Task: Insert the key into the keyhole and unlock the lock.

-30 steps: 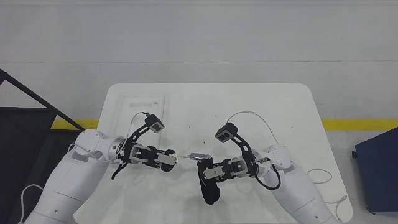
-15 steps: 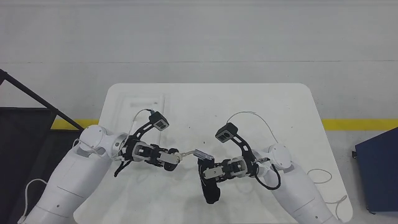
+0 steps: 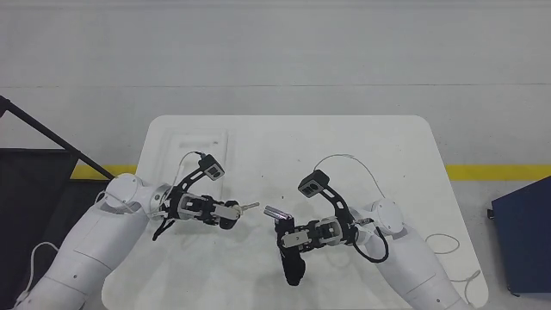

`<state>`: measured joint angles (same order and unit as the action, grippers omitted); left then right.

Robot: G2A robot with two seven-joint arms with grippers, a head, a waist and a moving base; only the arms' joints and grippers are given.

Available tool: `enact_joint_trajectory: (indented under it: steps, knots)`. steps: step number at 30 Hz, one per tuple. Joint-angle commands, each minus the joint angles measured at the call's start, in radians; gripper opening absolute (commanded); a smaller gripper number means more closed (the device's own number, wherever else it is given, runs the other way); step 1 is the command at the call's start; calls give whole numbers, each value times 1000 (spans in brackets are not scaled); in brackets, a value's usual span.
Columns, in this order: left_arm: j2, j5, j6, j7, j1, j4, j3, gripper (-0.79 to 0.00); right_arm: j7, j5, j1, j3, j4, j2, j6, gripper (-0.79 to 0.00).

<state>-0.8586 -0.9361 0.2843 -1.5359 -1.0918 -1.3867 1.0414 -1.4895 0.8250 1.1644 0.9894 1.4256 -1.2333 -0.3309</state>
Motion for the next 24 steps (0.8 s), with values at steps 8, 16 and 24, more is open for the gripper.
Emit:
enact_joint_trajectory:
  steps: [8,16,24]
  knots:
    - [53,-58,0,0,1,-52,-43,-785,-46,79,-20,-24,40,8,143,-785]
    - [105,-38,0,0,-21,-152,-107,-785,-46,149,-111,-155,88,41,277,-785]
    - [105,-38,0,0,-21,-152,-107,-785,-46,149,-111,-155,88,41,277,-785]
